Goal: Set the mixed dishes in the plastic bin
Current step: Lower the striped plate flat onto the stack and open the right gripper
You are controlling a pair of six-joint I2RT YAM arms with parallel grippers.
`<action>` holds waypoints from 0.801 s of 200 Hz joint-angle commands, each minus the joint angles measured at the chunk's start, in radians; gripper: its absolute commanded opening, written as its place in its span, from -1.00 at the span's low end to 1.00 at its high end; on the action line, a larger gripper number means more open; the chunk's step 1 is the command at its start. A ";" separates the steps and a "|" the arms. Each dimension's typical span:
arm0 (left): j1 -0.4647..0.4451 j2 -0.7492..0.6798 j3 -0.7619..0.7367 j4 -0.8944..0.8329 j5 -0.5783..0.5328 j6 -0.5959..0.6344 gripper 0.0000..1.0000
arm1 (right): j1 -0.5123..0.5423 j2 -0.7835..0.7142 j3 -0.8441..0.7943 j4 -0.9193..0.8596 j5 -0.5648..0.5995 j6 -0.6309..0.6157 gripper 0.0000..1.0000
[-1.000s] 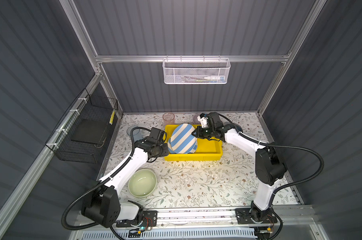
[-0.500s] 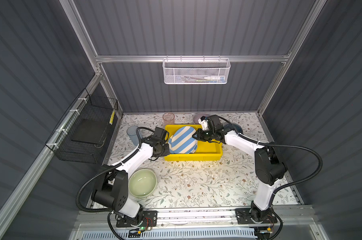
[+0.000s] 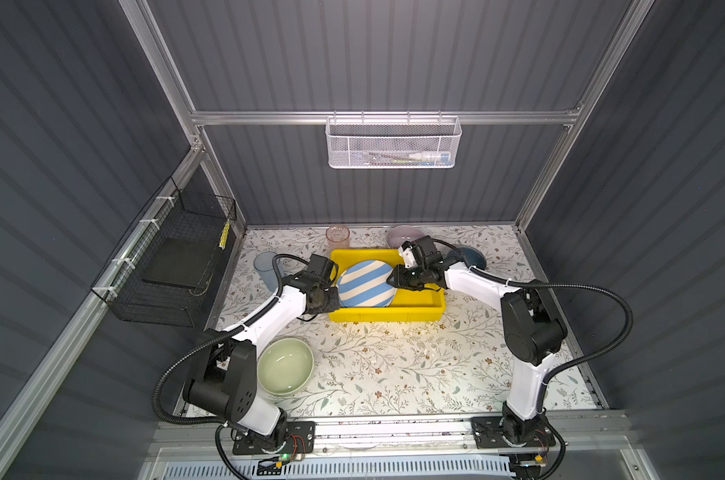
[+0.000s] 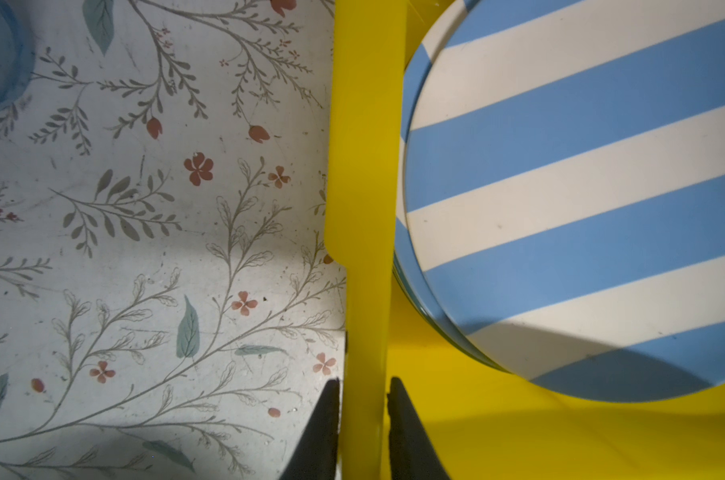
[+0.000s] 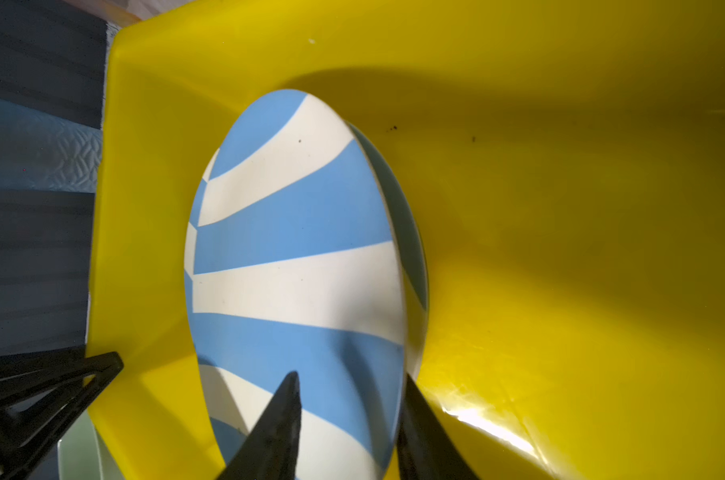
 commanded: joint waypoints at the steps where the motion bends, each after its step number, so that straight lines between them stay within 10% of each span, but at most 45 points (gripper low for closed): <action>1: 0.001 0.005 0.022 -0.003 0.035 0.019 -0.55 | 0.010 0.009 0.022 -0.024 0.025 -0.014 -0.20; 160: 0.001 -0.001 0.023 -0.009 0.038 0.031 -0.55 | 0.045 0.099 0.171 -0.253 0.213 -0.116 0.19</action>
